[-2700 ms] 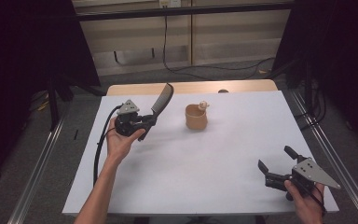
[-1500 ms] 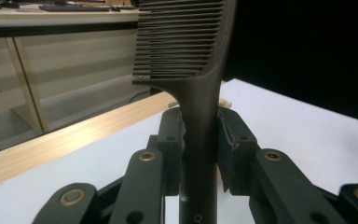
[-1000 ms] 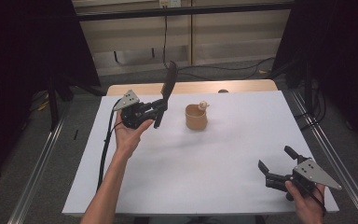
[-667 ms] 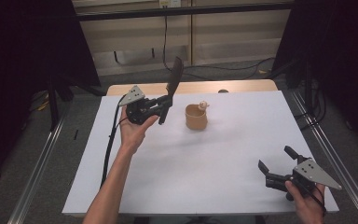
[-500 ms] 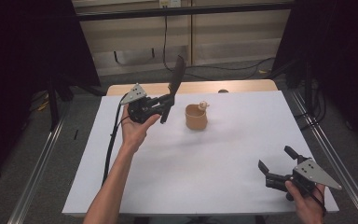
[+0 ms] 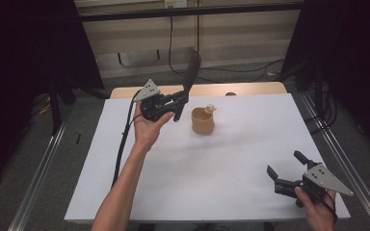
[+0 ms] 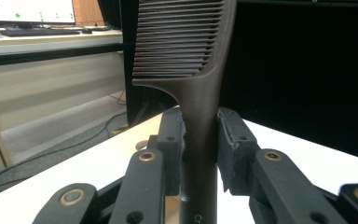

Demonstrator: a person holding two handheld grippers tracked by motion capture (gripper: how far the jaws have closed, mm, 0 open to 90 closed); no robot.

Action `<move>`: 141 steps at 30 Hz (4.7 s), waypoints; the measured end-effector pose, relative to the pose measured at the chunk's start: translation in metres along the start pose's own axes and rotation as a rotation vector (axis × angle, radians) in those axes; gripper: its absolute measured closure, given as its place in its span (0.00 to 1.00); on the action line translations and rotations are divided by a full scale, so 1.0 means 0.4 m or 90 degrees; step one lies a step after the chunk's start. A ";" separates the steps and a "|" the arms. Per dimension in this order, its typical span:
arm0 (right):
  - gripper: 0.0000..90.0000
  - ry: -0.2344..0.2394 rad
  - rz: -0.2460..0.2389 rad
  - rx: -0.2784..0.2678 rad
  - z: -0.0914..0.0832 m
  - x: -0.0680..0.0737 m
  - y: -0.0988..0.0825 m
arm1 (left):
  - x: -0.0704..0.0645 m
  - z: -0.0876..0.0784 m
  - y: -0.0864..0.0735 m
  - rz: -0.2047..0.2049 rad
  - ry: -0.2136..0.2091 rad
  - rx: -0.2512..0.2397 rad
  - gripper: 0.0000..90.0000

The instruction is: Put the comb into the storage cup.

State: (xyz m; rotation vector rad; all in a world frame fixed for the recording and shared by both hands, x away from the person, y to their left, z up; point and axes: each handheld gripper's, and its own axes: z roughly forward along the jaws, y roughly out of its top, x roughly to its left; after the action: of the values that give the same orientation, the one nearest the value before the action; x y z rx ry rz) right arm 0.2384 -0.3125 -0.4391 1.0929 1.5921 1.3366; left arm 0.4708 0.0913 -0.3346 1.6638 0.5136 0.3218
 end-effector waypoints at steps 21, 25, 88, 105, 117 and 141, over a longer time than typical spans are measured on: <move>0.00 0.000 0.002 -0.002 0.000 0.000 0.000 | 0.002 0.063 0.020 0.005 -0.008 -0.011 0.81; 0.00 0.001 0.001 -0.001 0.000 0.000 0.000 | 0.005 0.071 0.016 -0.008 0.010 -0.009 0.81; 0.00 0.008 0.005 -0.002 -0.004 0.001 0.000 | 0.024 0.244 -0.104 0.008 0.000 0.014 0.81; 0.00 0.011 0.002 0.001 -0.004 0.002 -0.001 | 0.026 0.244 -0.134 -0.008 0.005 0.023 0.81; 0.00 0.014 0.000 0.003 -0.003 0.003 -0.002 | 0.032 0.237 -0.159 -0.011 0.008 0.044 0.81; 0.00 0.012 -0.003 0.006 -0.001 0.003 -0.002 | 0.040 0.228 -0.196 -0.030 0.001 0.089 0.81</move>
State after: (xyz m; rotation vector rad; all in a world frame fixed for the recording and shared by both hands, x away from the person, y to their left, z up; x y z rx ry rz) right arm 0.2376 -0.3116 -0.4399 1.0850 1.6140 1.3418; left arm 0.5176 0.0290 -0.4274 1.7837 0.5872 0.2566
